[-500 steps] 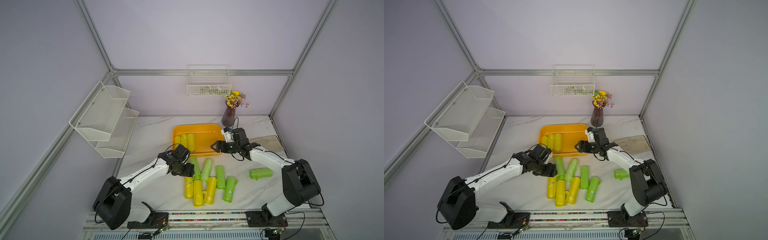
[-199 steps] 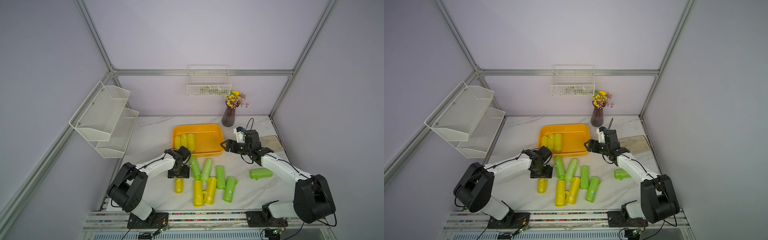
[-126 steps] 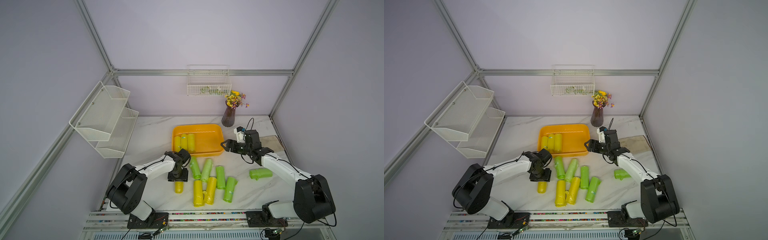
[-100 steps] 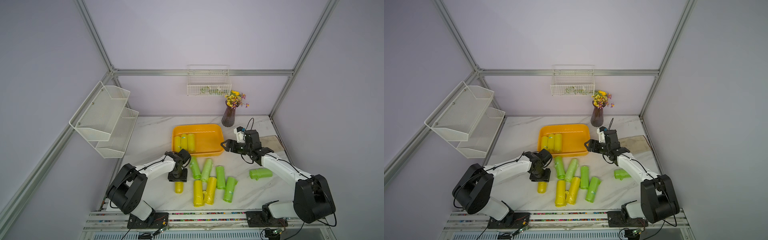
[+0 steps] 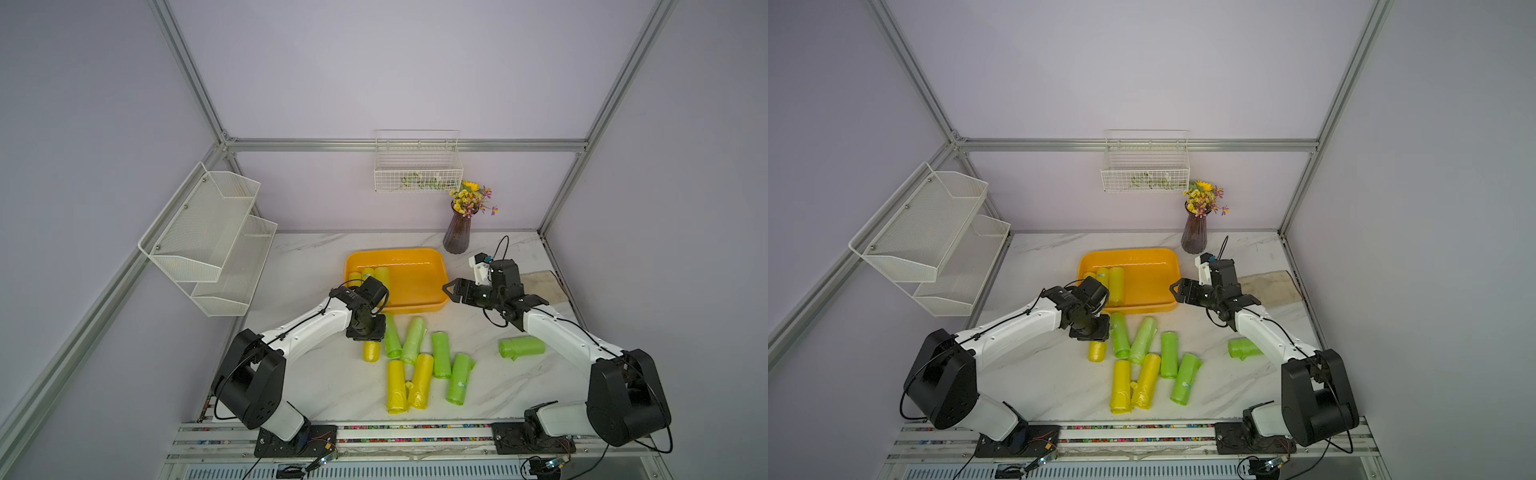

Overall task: Put the roll of trash bags into the storage box
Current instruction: Pick up the roll of trash bags from the center of the board, then place the roll of trash bags in the storage box.

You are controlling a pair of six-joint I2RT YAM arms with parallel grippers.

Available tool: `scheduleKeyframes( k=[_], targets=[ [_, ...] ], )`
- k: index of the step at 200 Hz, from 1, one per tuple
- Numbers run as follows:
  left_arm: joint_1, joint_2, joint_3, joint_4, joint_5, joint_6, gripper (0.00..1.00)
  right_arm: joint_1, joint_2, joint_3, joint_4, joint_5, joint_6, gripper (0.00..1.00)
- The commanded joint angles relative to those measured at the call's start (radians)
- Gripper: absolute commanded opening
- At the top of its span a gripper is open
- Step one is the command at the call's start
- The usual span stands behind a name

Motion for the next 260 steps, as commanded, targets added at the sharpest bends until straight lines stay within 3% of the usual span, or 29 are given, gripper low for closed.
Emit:
scheduleKeyframes(
  k=[1, 32, 90, 125, 260],
  targets=[
    [-0.004, -0.037, 0.117, 0.016, 0.007, 0.087, 0.35, -0.009, -0.014, 0.008, 0.002, 0.011, -0.005, 0.83],
    [0.008, 0.079, 0.309, 0.024, -0.052, 0.132, 0.34, -0.009, -0.008, 0.012, 0.010, -0.011, -0.002, 0.83],
    [0.066, 0.434, 0.707, 0.037, 0.029, 0.168, 0.35, -0.009, -0.038, 0.008, -0.001, -0.022, -0.003, 0.83],
    [0.088, 0.586, 0.845, 0.040, 0.123, 0.126, 0.35, -0.009, -0.053, -0.007, 0.003, -0.019, 0.003, 0.83],
    [0.093, 0.716, 0.826, 0.061, 0.078, 0.044, 0.40, -0.009, -0.027, -0.018, 0.012, -0.043, 0.001, 0.83]
  ],
)
